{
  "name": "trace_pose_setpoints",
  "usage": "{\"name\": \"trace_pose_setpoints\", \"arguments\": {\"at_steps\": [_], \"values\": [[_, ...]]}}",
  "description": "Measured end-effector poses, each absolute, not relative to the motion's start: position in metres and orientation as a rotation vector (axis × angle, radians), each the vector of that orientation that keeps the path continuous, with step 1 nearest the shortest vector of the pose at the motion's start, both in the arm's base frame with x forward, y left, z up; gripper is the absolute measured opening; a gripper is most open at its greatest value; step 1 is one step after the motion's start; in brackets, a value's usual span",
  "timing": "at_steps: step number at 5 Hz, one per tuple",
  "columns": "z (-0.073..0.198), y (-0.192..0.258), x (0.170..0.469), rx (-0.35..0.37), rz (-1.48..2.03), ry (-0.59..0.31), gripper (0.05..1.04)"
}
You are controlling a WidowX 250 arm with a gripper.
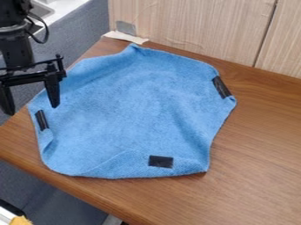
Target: Fold the cloth from bottom left to right
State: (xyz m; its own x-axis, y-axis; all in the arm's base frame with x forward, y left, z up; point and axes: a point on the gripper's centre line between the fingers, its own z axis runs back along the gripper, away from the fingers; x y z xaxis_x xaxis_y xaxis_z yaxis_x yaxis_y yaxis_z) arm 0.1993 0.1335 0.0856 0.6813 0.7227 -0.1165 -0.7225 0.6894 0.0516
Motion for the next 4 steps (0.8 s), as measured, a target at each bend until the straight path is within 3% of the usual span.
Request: {"name": "trace_pose_setpoints", "arguments": {"at_steps": [3, 4], "values": [[0.065, 0.114, 0.183, -0.02, 0.75, 0.193, 1.0], [0.053, 0.102, 0.173, -0.023, 0.724, 0.169, 1.0]]}}
